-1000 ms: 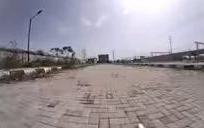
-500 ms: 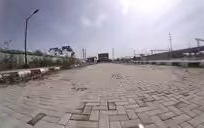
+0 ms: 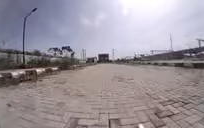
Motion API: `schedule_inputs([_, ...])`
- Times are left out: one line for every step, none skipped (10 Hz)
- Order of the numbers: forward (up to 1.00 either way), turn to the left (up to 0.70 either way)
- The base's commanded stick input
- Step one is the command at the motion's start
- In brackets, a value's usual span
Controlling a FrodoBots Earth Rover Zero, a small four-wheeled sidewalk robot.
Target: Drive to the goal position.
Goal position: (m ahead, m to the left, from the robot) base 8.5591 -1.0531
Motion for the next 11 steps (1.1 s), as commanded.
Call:
schedule_inputs([1.0,0.15])
schedule_inputs([1.0,0.09])
schedule_inputs([1.0,0.0])
schedule_inputs([1.0,0.0])
schedule_inputs([1.0,0.0])
schedule_inputs([1.0,0.0])
schedule_inputs([1.0,0.0])
schedule_inputs([1.0,0.0])
schedule_inputs([1.0,0.0])
schedule_inputs([1.0,0.0])
schedule_inputs([1.0,0.0])
